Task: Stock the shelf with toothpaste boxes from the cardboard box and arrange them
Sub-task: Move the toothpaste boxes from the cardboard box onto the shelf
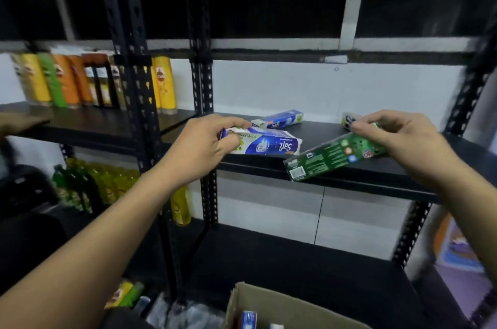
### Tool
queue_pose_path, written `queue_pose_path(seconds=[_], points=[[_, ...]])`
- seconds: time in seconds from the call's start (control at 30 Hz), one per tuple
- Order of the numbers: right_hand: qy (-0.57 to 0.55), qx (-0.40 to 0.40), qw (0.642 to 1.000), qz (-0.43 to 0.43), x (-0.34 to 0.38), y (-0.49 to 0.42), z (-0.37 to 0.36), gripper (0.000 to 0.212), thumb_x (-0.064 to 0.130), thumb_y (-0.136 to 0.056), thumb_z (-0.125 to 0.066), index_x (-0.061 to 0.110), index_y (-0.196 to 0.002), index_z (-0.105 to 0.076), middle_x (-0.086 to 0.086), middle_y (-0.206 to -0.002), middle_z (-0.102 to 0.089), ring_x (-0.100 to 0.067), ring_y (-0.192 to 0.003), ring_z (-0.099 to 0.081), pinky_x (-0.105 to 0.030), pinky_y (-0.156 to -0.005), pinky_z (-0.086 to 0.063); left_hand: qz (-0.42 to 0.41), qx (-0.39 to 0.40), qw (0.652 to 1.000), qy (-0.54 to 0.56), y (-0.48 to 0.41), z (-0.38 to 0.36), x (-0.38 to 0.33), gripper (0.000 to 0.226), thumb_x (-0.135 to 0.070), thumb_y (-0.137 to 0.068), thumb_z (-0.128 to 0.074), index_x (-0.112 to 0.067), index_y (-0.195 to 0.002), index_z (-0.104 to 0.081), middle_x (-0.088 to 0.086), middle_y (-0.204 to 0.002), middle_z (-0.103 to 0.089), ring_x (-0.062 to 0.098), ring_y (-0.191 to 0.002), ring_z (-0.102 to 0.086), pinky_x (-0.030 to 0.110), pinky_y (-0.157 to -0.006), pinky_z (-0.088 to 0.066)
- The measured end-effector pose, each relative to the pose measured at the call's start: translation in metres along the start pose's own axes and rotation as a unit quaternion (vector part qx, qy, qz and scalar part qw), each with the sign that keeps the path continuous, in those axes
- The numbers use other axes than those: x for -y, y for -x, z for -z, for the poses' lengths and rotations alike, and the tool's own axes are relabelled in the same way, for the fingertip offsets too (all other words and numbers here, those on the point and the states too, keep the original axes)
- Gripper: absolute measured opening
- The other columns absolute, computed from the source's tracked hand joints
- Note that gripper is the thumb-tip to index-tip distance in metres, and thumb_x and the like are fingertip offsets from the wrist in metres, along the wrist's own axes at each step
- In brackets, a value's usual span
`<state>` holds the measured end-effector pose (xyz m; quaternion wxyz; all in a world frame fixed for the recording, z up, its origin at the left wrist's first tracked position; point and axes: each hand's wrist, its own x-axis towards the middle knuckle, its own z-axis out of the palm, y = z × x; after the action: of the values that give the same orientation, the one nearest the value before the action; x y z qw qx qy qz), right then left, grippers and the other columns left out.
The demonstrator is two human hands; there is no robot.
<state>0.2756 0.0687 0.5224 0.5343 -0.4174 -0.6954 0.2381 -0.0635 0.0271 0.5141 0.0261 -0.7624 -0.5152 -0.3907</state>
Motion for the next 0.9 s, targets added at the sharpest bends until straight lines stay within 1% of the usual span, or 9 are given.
queue_pose_path(seconds=[0.1,0.2,0.23,0.3,0.4,0.53,0.63,0.73,0.9], points=[[-0.037,-0.076,0.996,-0.012,-0.008,-0.018,-0.009,0.040,0.051,-0.067,-0.078,0.016,-0.085,-0.075,-0.022,-0.085,-0.071,-0.024,-0.070,-0.062,-0.039,-0.068,-0.052,0.003,-0.030,0.999,-0.028,-0.016,-0.005,0.008,0.036,-0.026,-0.092,-0.053,-0.036,-0.124,-0.067,-0.006,-0.110,-0.065,0.008,-0.094,-0.058,0.015,-0.072,-0.042],[0.038,-0.168,0.985,-0.015,-0.029,-0.031,-0.022,0.048,0.066,-0.072,-0.071,0.020,-0.085,-0.072,-0.002,-0.075,-0.072,-0.026,-0.076,-0.067,-0.041,-0.080,-0.052,0.012,-0.039,0.998,-0.045,-0.029,-0.020,0.014,0.046,-0.039,-0.081,-0.046,-0.035,-0.122,-0.067,-0.006,-0.107,-0.064,0.012,-0.096,-0.058,0.028,-0.082,-0.046],[0.108,-0.197,0.975,-0.005,-0.033,-0.031,-0.027,0.042,0.062,-0.080,-0.066,0.021,-0.083,-0.070,0.007,-0.071,-0.069,-0.025,-0.080,-0.066,-0.034,-0.088,-0.045,0.016,-0.035,0.998,-0.047,-0.032,-0.028,0.016,0.049,-0.042,-0.079,-0.044,-0.034,-0.121,-0.067,-0.006,-0.106,-0.064,0.013,-0.096,-0.058,0.030,-0.084,-0.046],[0.198,-0.246,0.948,0.032,-0.036,-0.027,-0.039,0.032,0.050,-0.090,-0.062,0.020,-0.087,-0.071,0.009,-0.075,-0.068,-0.024,-0.084,-0.064,-0.023,-0.083,-0.032,0.031,-0.023,0.998,-0.043,-0.037,-0.044,0.019,0.047,-0.039,-0.080,-0.047,-0.032,-0.122,-0.068,-0.004,-0.105,-0.063,0.015,-0.096,-0.058,0.030,-0.084,-0.045],[0.161,-0.291,0.942,0.043,-0.040,-0.028,-0.048,0.030,0.044,-0.091,-0.065,0.015,-0.091,-0.074,0.002,-0.087,-0.074,-0.015,-0.083,-0.064,-0.026,-0.082,-0.040,0.055,-0.029,0.998,-0.032,-0.042,-0.065,0.025,0.048,-0.034,-0.080,-0.048,-0.032,-0.124,-0.067,-0.003,-0.107,-0.064,0.017,-0.097,-0.060,0.033,-0.086,-0.048],[0.112,-0.342,0.933,0.018,-0.049,-0.044,-0.045,0.025,0.038,-0.092,-0.065,0.014,-0.087,-0.070,0.004,-0.082,-0.066,-0.010,-0.078,-0.054,-0.016,-0.072,-0.031,0.058,-0.036,0.997,-0.030,-0.047,-0.086,0.037,0.042,-0.029,-0.084,-0.060,-0.033,-0.125,-0.066,-0.004,-0.110,-0.065,0.013,-0.097,-0.060,0.035,-0.085,-0.051],[0.132,-0.373,0.917,0.051,-0.056,-0.052,-0.044,0.021,0.035,-0.093,-0.064,0.017,-0.083,-0.061,0.000,-0.085,-0.061,-0.010,-0.078,-0.048,-0.017,-0.069,-0.027,0.060,-0.025,0.997,-0.031,-0.045,-0.099,0.042,0.043,-0.033,-0.086,-0.063,-0.033,-0.129,-0.063,-0.009,-0.117,-0.063,0.005,-0.099,-0.058,0.027,-0.083,-0.050],[0.174,-0.336,0.920,0.106,-0.067,-0.054,-0.051,0.018,0.028,-0.094,-0.063,0.014,-0.086,-0.055,-0.006,-0.093,-0.055,-0.011,-0.084,-0.042,-0.023,-0.076,-0.030,0.060,-0.021,0.997,-0.032,-0.044,-0.110,0.043,0.047,-0.039,-0.089,-0.064,-0.032,-0.134,-0.058,-0.010,-0.122,-0.061,0.001,-0.102,-0.056,0.019,-0.079,-0.048],[0.387,-0.125,0.901,0.150,-0.098,-0.048,-0.079,0.016,0.025,-0.092,-0.063,0.013,-0.094,-0.053,-0.007,-0.099,-0.047,-0.027,-0.082,-0.039,-0.044,-0.075,-0.040,0.058,-0.041,0.997,-0.031,-0.045,-0.113,0.047,0.047,-0.040,-0.089,-0.063,-0.032,-0.135,-0.059,-0.010,-0.118,-0.065,0.002,-0.100,-0.057,0.016,-0.074,-0.047]])
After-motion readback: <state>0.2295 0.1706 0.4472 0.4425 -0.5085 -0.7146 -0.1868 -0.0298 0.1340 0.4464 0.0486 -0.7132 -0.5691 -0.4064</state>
